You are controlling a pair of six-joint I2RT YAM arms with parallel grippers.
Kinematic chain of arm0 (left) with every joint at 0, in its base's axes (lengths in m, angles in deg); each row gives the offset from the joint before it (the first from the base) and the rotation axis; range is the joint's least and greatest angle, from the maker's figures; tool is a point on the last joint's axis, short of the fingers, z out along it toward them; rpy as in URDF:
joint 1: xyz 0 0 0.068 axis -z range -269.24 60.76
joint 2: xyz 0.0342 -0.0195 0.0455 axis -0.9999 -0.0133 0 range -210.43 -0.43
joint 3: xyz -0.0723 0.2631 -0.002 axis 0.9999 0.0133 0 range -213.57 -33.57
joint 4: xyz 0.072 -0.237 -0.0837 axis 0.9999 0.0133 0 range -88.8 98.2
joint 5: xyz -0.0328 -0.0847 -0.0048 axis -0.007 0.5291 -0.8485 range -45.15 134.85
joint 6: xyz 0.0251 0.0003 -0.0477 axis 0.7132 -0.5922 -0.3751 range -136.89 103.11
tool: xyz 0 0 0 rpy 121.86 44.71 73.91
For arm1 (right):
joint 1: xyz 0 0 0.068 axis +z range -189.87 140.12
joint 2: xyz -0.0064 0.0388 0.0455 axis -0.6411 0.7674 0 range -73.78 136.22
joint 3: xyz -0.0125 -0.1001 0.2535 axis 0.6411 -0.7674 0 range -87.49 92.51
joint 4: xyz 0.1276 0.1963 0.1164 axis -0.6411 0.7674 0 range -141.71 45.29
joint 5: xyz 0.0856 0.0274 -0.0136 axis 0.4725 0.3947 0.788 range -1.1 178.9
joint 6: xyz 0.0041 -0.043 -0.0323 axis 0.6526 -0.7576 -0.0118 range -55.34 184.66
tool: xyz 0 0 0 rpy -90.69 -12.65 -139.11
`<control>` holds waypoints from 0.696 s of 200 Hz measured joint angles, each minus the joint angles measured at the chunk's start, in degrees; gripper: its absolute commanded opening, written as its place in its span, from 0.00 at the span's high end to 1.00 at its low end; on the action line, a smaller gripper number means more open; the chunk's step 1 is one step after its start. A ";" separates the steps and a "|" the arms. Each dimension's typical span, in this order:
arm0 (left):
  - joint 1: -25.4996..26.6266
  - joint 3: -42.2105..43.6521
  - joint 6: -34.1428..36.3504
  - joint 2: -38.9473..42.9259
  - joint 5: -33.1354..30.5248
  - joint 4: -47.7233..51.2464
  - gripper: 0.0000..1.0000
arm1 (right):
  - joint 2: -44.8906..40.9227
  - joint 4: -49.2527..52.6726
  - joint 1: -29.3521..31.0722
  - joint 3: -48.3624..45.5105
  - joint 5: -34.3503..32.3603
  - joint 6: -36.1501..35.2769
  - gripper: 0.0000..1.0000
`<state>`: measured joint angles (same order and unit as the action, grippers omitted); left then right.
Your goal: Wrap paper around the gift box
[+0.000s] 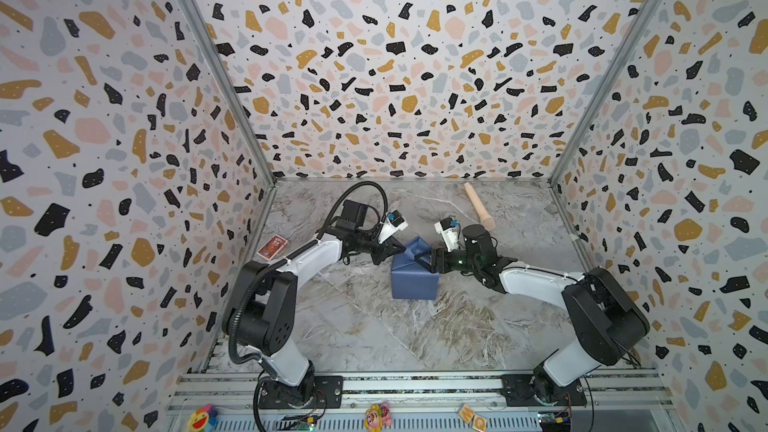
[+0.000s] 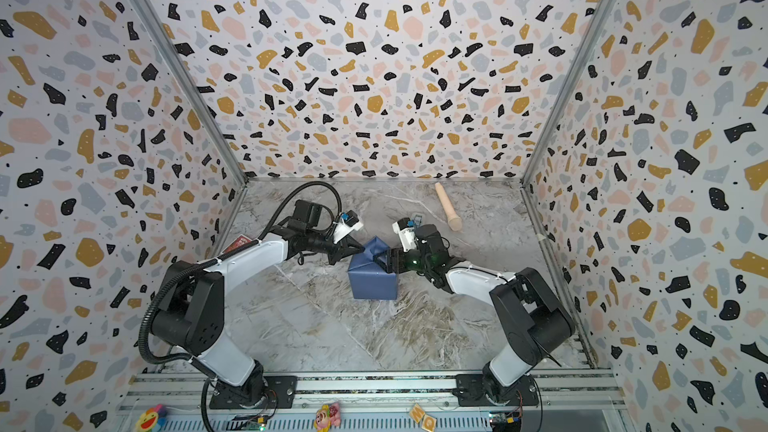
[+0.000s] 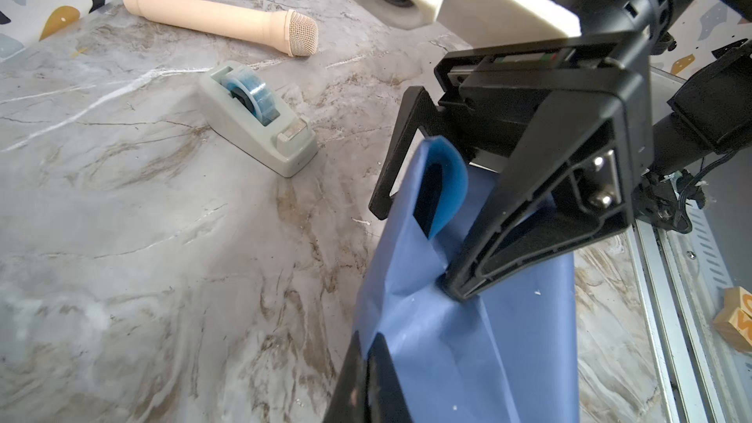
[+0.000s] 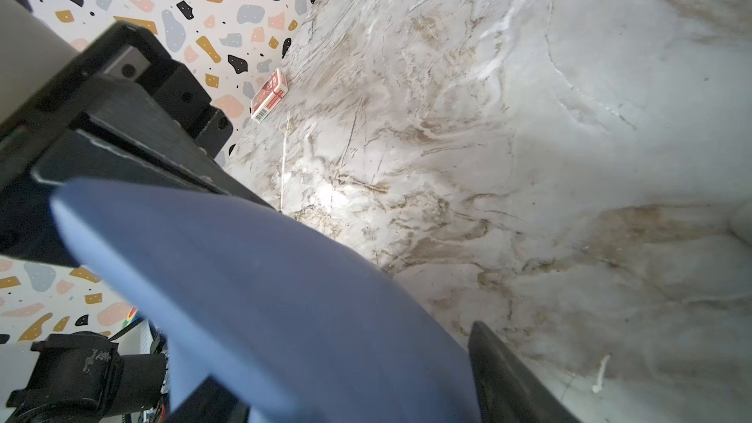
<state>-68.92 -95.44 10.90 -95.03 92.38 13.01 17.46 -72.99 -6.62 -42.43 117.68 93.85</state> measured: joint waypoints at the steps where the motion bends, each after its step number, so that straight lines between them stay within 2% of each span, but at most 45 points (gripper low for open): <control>1: 0.00 0.02 -0.02 0.00 0.00 -0.02 1.00 | 0.00 0.04 0.00 0.02 0.00 -0.02 0.22; 48: 0.00 1.38 -1.46 0.81 0.13 -1.70 1.00 | -0.76 3.52 0.00 1.22 -0.22 -1.42 0.13; 58: 0.00 1.57 -1.68 1.07 0.15 -1.95 1.00 | -1.14 4.70 -0.04 1.42 -0.33 -1.81 0.06; 74: 0.00 1.64 -1.90 1.16 0.17 -2.29 1.00 | -1.75 6.40 -0.15 1.53 -0.09 -2.12 0.00; 139: 0.00 1.88 -2.10 1.16 0.11 -4.04 1.00 | -3.26 9.35 -1.99 3.19 3.48 -1.07 0.01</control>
<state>-68.92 -93.56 8.80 -93.88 92.49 8.97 14.20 -63.63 -8.61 -39.24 121.15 92.78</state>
